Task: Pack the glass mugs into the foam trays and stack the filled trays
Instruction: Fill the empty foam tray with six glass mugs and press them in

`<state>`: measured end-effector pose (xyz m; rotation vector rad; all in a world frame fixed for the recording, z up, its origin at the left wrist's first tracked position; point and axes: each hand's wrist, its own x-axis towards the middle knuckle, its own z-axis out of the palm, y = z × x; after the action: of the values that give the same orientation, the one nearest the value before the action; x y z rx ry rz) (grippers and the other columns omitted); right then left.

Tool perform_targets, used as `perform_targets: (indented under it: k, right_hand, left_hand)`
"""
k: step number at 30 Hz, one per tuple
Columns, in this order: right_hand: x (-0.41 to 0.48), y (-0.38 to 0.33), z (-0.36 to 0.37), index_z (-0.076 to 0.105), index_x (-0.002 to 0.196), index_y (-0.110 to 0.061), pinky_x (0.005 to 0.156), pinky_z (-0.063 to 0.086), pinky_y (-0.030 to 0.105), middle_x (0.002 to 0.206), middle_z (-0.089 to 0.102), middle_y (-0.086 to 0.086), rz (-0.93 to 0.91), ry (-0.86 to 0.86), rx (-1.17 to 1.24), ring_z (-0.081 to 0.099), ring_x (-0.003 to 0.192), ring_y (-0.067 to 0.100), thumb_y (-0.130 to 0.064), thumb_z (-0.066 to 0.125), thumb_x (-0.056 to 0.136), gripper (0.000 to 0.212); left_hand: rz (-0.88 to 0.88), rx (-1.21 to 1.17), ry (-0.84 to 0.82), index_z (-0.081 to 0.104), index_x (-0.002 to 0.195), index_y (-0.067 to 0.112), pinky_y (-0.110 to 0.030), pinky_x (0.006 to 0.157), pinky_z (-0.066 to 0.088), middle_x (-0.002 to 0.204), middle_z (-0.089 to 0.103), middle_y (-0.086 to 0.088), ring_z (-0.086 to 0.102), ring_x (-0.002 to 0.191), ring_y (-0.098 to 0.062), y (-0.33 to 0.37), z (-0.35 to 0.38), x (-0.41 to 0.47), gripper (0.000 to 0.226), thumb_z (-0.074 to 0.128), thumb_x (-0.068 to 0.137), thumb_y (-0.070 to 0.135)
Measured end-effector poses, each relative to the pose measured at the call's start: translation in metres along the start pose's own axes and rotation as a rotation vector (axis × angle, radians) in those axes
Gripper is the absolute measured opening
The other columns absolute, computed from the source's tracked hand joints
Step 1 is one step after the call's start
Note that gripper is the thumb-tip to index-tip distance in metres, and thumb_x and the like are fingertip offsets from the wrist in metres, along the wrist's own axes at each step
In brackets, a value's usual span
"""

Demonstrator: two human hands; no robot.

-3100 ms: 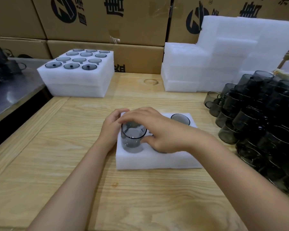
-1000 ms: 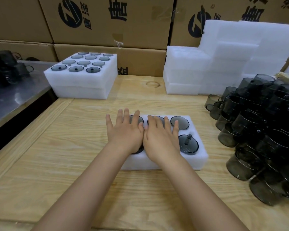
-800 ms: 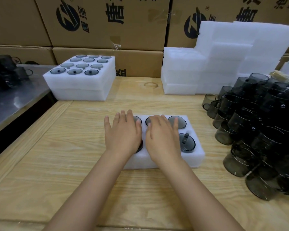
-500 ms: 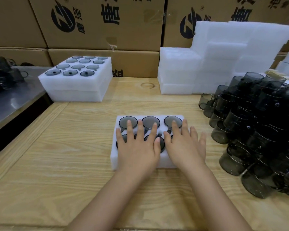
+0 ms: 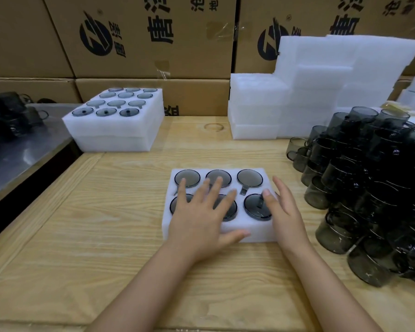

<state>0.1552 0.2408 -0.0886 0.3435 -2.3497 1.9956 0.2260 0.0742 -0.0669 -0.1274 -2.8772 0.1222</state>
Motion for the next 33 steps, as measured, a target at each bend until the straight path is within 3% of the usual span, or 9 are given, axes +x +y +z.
perform_targets:
  k: [3, 8, 9, 13, 17, 20, 23, 29, 33]
  right_hand:
    - [0.001, 0.002, 0.006, 0.038, 0.138, -0.027, 0.103, 0.026, 0.02, 0.139, 0.037, -0.014, 0.047, 0.01, 0.091, 0.035, 0.127, -0.001, -0.035, 0.054, 0.094, 0.048]
    - [0.001, 0.004, 0.013, 0.03, 0.14, -0.031, 0.097, 0.028, 0.01, 0.129, 0.038, -0.02, 0.056, -0.157, 0.084, 0.037, 0.119, -0.012, -0.03, 0.051, 0.095, 0.05]
    - [0.0, 0.005, 0.014, 0.029, 0.139, -0.033, 0.094, 0.031, 0.009, 0.126, 0.041, -0.02, 0.045, -0.176, 0.043, 0.04, 0.115, -0.014, -0.03, 0.05, 0.095, 0.049]
    - [-0.002, 0.01, 0.018, 0.028, 0.143, -0.032, 0.103, 0.033, 0.027, 0.127, 0.048, -0.014, 0.016, -0.228, -0.077, 0.042, 0.122, 0.004, -0.037, 0.048, 0.094, 0.053]
    - [0.001, 0.011, 0.016, 0.036, 0.138, -0.035, 0.095, 0.032, 0.021, 0.118, 0.054, -0.018, 0.032, -0.221, -0.042, 0.045, 0.118, -0.001, -0.038, 0.049, 0.093, 0.046]
    - [0.002, 0.012, 0.017, 0.039, 0.136, -0.034, 0.093, 0.033, 0.018, 0.114, 0.056, -0.018, 0.031, -0.232, -0.048, 0.047, 0.114, -0.004, -0.038, 0.05, 0.093, 0.045]
    - [0.002, 0.012, 0.018, 0.04, 0.133, -0.037, 0.09, 0.035, 0.016, 0.113, 0.058, -0.018, 0.023, -0.245, -0.058, 0.049, 0.111, -0.007, -0.039, 0.05, 0.092, 0.043]
    - [0.002, 0.012, 0.019, 0.038, 0.132, -0.037, 0.096, 0.037, 0.022, 0.107, 0.063, -0.01, 0.003, -0.257, -0.059, 0.054, 0.109, -0.001, -0.036, 0.051, 0.092, 0.042]
    - [0.003, 0.014, 0.019, 0.038, 0.136, -0.034, 0.091, 0.038, 0.017, 0.105, 0.064, -0.007, -0.006, -0.26, -0.07, 0.056, 0.105, -0.002, -0.031, 0.052, 0.093, 0.045]
  left_hand:
    - [0.186, 0.082, 0.213, 0.07, 0.116, 0.022, -0.06, 0.095, 0.044, 0.122, 0.067, 0.0, 0.066, 0.107, -0.021, -0.01, 0.007, -0.002, 0.058, 0.041, 0.089, 0.063]
    - [0.118, 0.052, 0.17, 0.069, 0.118, 0.02, -0.043, 0.083, 0.053, 0.121, 0.067, -0.003, 0.066, 0.106, -0.025, -0.03, 0.01, 0.001, 0.054, 0.042, 0.088, 0.055]
    - [0.083, 0.05, 0.15, 0.069, 0.118, 0.02, -0.044, 0.083, 0.053, 0.121, 0.067, -0.003, 0.066, 0.106, -0.026, -0.036, 0.009, 0.002, 0.054, 0.041, 0.087, 0.054]
    - [-0.039, 0.059, 0.103, 0.068, 0.118, 0.016, -0.05, 0.089, 0.049, 0.123, 0.066, -0.005, 0.065, 0.109, -0.028, -0.077, 0.008, 0.0, 0.056, 0.038, 0.085, 0.049]
    - [-0.177, 0.047, 0.074, 0.063, 0.124, 0.009, -0.055, 0.096, 0.043, 0.132, 0.059, -0.011, 0.058, 0.12, -0.033, -0.127, 0.012, -0.004, 0.06, 0.037, 0.087, 0.049]
    - [-0.286, 0.036, 0.069, 0.05, 0.138, 0.014, -0.051, 0.108, 0.027, 0.148, 0.043, -0.006, 0.04, 0.137, -0.028, -0.167, 0.018, -0.007, 0.052, 0.054, 0.093, 0.04]
    - [-0.353, 0.045, 0.046, 0.042, 0.143, 0.017, -0.048, 0.111, 0.021, 0.153, 0.035, -0.002, 0.031, 0.142, -0.024, -0.204, 0.022, -0.013, 0.053, 0.053, 0.094, 0.036]
    - [-0.44, 0.022, -0.06, 0.039, 0.141, 0.018, -0.05, 0.11, 0.024, 0.152, 0.036, -0.003, 0.035, 0.139, -0.027, -0.265, 0.02, -0.02, 0.05, 0.052, 0.095, 0.033]
    - [-0.426, -0.031, -0.069, 0.042, 0.139, 0.016, -0.052, 0.106, 0.025, 0.149, 0.039, -0.007, 0.039, 0.134, -0.031, -0.277, 0.022, -0.015, 0.049, 0.058, 0.093, 0.024]
